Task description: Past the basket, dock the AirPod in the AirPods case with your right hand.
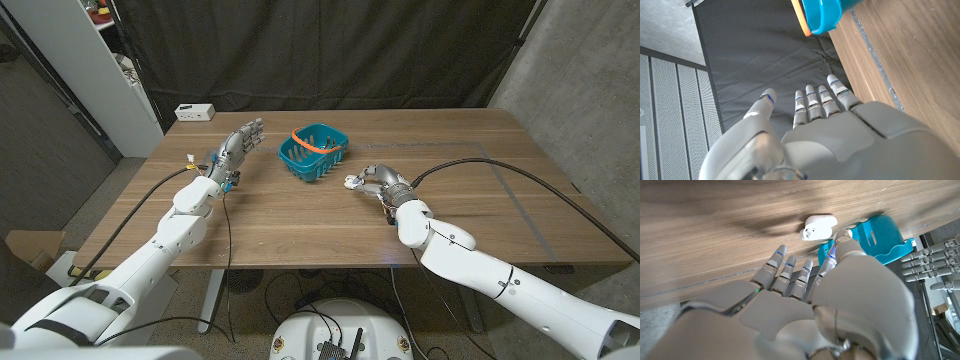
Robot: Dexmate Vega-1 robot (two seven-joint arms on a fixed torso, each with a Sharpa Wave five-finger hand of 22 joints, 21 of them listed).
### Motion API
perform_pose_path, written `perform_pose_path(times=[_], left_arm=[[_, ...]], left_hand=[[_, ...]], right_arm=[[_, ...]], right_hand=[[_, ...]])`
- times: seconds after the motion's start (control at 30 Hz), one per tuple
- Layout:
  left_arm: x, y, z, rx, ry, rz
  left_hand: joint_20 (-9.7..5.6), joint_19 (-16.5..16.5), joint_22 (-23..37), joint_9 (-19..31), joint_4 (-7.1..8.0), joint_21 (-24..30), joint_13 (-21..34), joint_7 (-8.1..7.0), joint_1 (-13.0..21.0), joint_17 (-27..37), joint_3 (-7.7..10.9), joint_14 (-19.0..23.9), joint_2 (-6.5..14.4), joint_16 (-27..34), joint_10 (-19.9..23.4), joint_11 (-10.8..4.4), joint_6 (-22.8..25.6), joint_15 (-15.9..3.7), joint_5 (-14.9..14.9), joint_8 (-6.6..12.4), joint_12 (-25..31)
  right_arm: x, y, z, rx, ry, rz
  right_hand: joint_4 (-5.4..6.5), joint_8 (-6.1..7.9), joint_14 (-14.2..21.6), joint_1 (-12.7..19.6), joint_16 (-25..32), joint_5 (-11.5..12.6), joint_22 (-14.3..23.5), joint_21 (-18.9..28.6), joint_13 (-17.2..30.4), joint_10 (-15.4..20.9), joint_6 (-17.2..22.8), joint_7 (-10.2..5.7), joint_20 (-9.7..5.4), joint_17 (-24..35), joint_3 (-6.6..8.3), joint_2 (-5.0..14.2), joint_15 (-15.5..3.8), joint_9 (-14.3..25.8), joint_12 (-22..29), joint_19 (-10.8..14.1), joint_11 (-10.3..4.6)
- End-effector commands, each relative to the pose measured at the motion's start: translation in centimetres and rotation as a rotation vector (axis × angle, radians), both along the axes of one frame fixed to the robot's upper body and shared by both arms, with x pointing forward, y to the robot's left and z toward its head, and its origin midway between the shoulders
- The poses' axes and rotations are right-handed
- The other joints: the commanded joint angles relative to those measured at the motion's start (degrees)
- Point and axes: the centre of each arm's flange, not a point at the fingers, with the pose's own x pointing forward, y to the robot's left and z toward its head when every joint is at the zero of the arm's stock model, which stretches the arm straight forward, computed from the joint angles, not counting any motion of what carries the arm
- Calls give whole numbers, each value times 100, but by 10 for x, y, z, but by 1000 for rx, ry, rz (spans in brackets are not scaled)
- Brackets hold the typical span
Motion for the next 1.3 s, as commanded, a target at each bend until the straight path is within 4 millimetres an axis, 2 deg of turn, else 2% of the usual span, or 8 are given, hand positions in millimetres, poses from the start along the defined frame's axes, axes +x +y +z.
perform_pose_path(times=[0.03,0.27,0.33,0.6,1.0,1.2,1.3], left_arm=[[-1,-1,-1,-1,3,9],[-1,-2,0,11,5,18],[-1,-3,1,13,8,20],[-2,-2,2,15,6,30],[0,-3,5,20,-2,26],[1,-4,7,23,-9,20],[1,-4,8,24,-6,24]], left_hand=[[-9,-29,7,21,-37,-38,6,-4,-23,7,28,20,-46,7,15,-4,6,12,39,-6,15],[-6,-34,7,21,-42,-40,3,3,-25,7,25,17,-51,7,19,-13,1,8,39,-7,18],[-5,-34,7,21,-45,-40,2,7,-26,6,23,17,-55,7,17,-5,1,10,38,-7,17],[-5,-36,7,21,-50,-41,-1,5,-32,6,17,15,-63,7,14,-17,-5,7,38,-9,17],[0,-38,7,21,-59,-41,-5,7,-37,6,11,12,-71,6,13,-21,-8,2,38,-9,19],[3,-44,7,21,-62,-43,-8,6,-40,6,10,13,-70,8,15,-18,-8,3,39,-9,20],[4,-44,7,21,-64,-43,-9,12,-40,6,10,11,-69,7,10,-13,-8,4,39,-9,19]], right_arm=[[9,-2,25,-71,-10,22],[17,3,32,-100,0,44],[20,6,35,-121,12,52],[28,12,43,-183,82,60],[32,15,56,-241,104,23],[37,16,58,-251,108,33],[40,17,57,-253,111,39]], right_hand=[[19,-49,-88,-103,-58,-19,5,-28,4,-67,-22,0,10,-13,-54,34,-762,-40,-21,-68,-9],[35,-101,-89,-173,-79,-23,2,-33,-17,-80,45,72,34,-55,-89,66,-753,-101,-31,-100,2],[38,-115,-88,-192,-85,-24,1,-33,-23,-92,62,73,36,-67,-99,77,-748,-117,-37,-105,50],[86,-166,-112,-313,-109,-27,-1,-44,-41,-107,97,78,59,-97,-154,96,-723,-164,-46,-153,11],[178,-205,-129,-513,-128,-27,-2,-38,-66,-113,227,102,86,-124,-224,166,-682,-230,-52,-170,73],[217,-234,-118,-593,-125,-28,-1,-37,-77,-122,261,89,77,-130,-245,214,-695,-261,-57,-182,66],[205,-262,-108,-588,-125,-26,-2,-39,-87,-122,283,58,54,-144,-230,273,-723,-287,-59,-197,12]])
